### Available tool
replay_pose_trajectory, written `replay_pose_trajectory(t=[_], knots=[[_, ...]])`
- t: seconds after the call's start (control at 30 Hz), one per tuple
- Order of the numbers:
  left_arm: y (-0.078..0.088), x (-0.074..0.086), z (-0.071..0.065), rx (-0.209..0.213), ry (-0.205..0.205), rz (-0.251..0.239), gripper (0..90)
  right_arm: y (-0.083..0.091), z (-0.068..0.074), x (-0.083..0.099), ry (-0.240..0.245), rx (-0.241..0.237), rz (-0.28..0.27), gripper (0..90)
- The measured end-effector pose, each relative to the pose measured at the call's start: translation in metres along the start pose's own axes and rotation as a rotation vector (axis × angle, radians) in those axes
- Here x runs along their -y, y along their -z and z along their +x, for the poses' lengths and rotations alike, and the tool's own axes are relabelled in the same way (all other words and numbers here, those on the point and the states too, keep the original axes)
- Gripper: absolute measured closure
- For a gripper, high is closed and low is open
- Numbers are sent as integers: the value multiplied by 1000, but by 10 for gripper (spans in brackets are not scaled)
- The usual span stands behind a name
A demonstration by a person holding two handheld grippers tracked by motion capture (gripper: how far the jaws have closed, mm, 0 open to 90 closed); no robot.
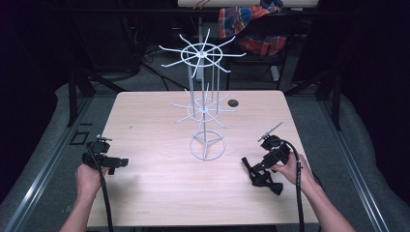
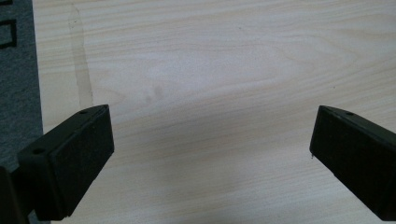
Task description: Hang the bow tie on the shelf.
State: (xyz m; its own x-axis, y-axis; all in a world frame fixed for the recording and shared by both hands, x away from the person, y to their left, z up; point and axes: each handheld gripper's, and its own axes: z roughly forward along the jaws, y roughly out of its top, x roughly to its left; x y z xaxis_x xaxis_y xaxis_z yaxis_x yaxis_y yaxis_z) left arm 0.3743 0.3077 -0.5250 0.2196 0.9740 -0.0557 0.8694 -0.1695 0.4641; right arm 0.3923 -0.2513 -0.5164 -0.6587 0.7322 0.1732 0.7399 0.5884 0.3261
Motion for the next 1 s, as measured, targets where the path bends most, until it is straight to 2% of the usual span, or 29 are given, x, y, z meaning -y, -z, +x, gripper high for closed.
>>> replay_pose_trajectory(t=[0.07,0.17,0.2,0.3,0.43,0.47,0.5,0.53,0.57,0.6,0.8,1.0], knots=[[0,-1,0,2,-7,1,0,-5,2,-1,26,1,38,419],[-1,-1,-1,5,-9,9,0,-7,4,-1,33,-2,47,461],[-2,0,-2,5,-8,9,0,-7,5,-1,37,16,46,551],[-3,0,-1,8,-8,10,0,-6,6,-2,27,27,46,643],[-3,-1,-1,8,-13,15,0,-7,5,-2,46,35,70,675],[-3,-1,-2,9,-13,15,0,-10,7,0,11,34,41,708],[-3,-1,-2,9,-13,15,0,-10,7,0,11,34,41,708],[-4,-1,-2,8,-16,14,0,-8,6,0,35,35,62,784],[-4,-1,-2,8,-16,14,0,-8,6,0,35,35,62,784],[-4,-1,-2,10,-19,21,0,-6,6,0,41,33,54,873],[-5,-1,-2,8,-17,23,0,-1,9,0,49,53,30,887],[-4,-1,-2,6,-15,21,0,9,14,-2,78,74,-13,888]])
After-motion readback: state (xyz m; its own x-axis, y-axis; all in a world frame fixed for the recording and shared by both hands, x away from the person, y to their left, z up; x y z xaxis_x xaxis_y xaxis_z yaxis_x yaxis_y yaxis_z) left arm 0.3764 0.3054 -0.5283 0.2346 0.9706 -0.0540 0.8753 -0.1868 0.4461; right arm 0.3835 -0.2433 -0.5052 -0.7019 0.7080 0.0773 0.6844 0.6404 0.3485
